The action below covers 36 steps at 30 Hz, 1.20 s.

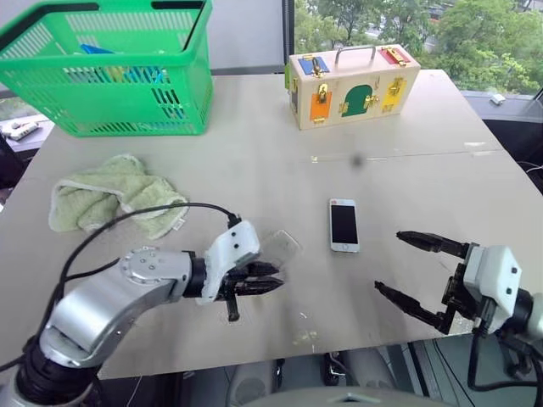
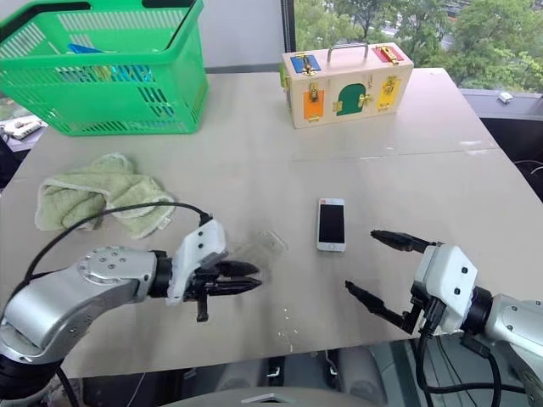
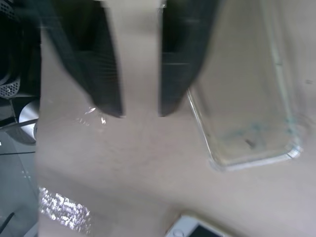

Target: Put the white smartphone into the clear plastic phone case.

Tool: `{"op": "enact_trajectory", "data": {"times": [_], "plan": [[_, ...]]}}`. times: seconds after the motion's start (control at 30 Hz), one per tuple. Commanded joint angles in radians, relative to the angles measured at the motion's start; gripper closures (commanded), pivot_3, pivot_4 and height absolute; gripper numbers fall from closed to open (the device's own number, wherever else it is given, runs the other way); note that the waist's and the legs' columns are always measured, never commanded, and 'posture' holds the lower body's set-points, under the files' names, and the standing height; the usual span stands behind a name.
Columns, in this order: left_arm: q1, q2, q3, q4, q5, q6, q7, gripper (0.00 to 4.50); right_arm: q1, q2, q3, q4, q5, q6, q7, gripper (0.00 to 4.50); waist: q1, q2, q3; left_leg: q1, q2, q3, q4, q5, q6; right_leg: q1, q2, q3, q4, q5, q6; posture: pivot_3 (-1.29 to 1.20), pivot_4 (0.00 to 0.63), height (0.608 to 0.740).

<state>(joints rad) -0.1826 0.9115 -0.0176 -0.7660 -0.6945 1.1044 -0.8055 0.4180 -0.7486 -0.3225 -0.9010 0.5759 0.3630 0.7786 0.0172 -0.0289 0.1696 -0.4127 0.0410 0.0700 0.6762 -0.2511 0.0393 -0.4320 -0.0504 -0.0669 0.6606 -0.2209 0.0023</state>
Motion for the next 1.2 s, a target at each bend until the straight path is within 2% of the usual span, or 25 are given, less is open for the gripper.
{"op": "enact_trajectory", "data": {"times": [0.03,0.07,0.27,0.4,0.6,0.67,0.7,0.83,0.9,0.93,1.03,1.1,1.2], "plan": [[-0.066,0.007,-0.008,-0.020,-0.038,0.063,0.029,1.40,0.000,0.004,-0.012,-0.033,0.000,-0.019,-0.003,0.00,0.000,0.000,0.000,0.000,0.000,0.000,0.000,0.000,0.000,0.000,0.001,0.000,0.000,0.000,0.000,0.00,0.150,0.740],[-0.089,0.010,-0.027,-0.016,-0.034,0.077,0.036,1.13,-0.001,0.004,-0.011,-0.032,-0.001,-0.019,-0.003,0.00,0.000,0.000,0.000,0.000,0.000,0.000,0.000,0.000,0.000,0.000,0.003,0.000,0.000,0.000,0.000,0.00,0.150,0.740],[-0.197,0.004,-0.125,0.041,0.014,0.164,0.115,1.13,0.007,0.004,-0.018,-0.037,-0.005,-0.018,-0.001,0.00,0.000,0.000,0.000,0.001,-0.001,0.000,0.000,0.000,0.000,0.001,0.003,0.002,0.000,0.000,0.000,0.00,0.150,0.740],[-0.197,0.038,-0.200,0.070,0.056,0.154,0.118,1.13,0.018,0.003,-0.026,-0.043,-0.003,-0.017,0.001,0.00,-0.002,0.000,0.000,0.000,-0.001,0.000,0.000,0.000,0.000,0.001,0.004,0.002,0.000,0.000,0.000,0.00,0.150,0.740],[-0.172,0.030,-0.314,0.107,0.112,0.127,0.114,1.13,0.038,-0.002,-0.052,-0.054,0.011,-0.010,0.006,0.00,0.002,0.000,-0.001,0.001,-0.001,0.000,0.000,0.000,0.000,0.001,0.003,0.002,0.000,0.000,0.000,0.00,0.150,0.740],[-0.173,0.022,-0.353,0.129,0.146,0.103,0.116,1.49,0.041,-0.004,-0.056,-0.056,0.013,-0.007,0.007,0.00,0.005,0.001,-0.002,0.001,-0.001,0.000,0.000,0.000,0.000,0.002,0.003,0.002,0.000,0.000,0.000,0.00,0.150,0.740],[-0.177,0.019,-0.377,0.141,0.168,0.087,0.116,1.81,0.044,-0.005,-0.059,-0.059,0.015,-0.006,0.008,0.00,0.006,0.001,-0.002,0.003,-0.001,0.000,0.000,0.000,0.000,0.003,0.002,0.002,0.000,0.000,0.000,0.00,0.150,0.740],[-0.172,0.015,-0.433,0.186,0.232,0.034,0.100,3.54,0.058,-0.005,-0.070,-0.070,0.021,-0.001,0.007,0.00,0.013,0.003,-0.003,0.009,-0.002,0.000,0.000,0.000,0.000,0.009,-0.001,0.002,0.000,0.000,0.000,0.00,0.150,0.740],[-0.164,0.030,-0.428,0.144,0.236,0.039,0.103,4.31,0.064,-0.003,-0.069,-0.075,0.020,-0.001,0.003,0.00,0.014,0.003,-0.003,0.016,-0.002,0.000,-0.002,0.000,0.000,0.015,-0.003,0.002,-0.003,0.000,0.000,0.00,0.150,0.740],[-0.156,0.038,-0.417,0.131,0.237,0.030,0.102,4.44,0.065,-0.002,-0.068,-0.077,0.019,-0.001,0.001,0.00,0.014,0.003,-0.003,0.016,-0.001,0.000,-0.003,-0.002,-0.002,0.016,-0.003,0.002,-0.003,0.000,0.000,0.00,0.150,0.740],[-0.132,0.034,-0.344,0.140,0.218,-0.034,0.067,4.44,0.067,0.001,-0.065,-0.081,0.018,0.000,-0.007,0.00,0.012,0.005,-0.004,0.017,-0.001,0.000,-0.004,-0.002,-0.003,0.016,-0.004,0.002,-0.003,0.000,0.000,0.00,0.150,0.740],[-0.128,0.019,-0.257,0.178,0.172,-0.123,-0.009,4.44,0.064,0.004,-0.059,-0.077,0.013,-0.003,-0.011,0.00,0.010,0.005,-0.004,0.017,-0.001,0.000,-0.005,-0.002,-0.002,0.015,-0.004,0.002,-0.003,0.000,0.000,0.00,0.150,0.740],[-0.170,0.025,-0.194,0.265,0.145,-0.259,-0.153,4.44,0.042,0.006,-0.039,-0.061,0.001,-0.009,-0.015,0.00,0.010,0.005,-0.003,0.014,-0.001,0.000,-0.005,0.000,0.000,0.012,-0.003,0.001,-0.003,-0.001,-0.001,0.00,0.150,0.740]]}}
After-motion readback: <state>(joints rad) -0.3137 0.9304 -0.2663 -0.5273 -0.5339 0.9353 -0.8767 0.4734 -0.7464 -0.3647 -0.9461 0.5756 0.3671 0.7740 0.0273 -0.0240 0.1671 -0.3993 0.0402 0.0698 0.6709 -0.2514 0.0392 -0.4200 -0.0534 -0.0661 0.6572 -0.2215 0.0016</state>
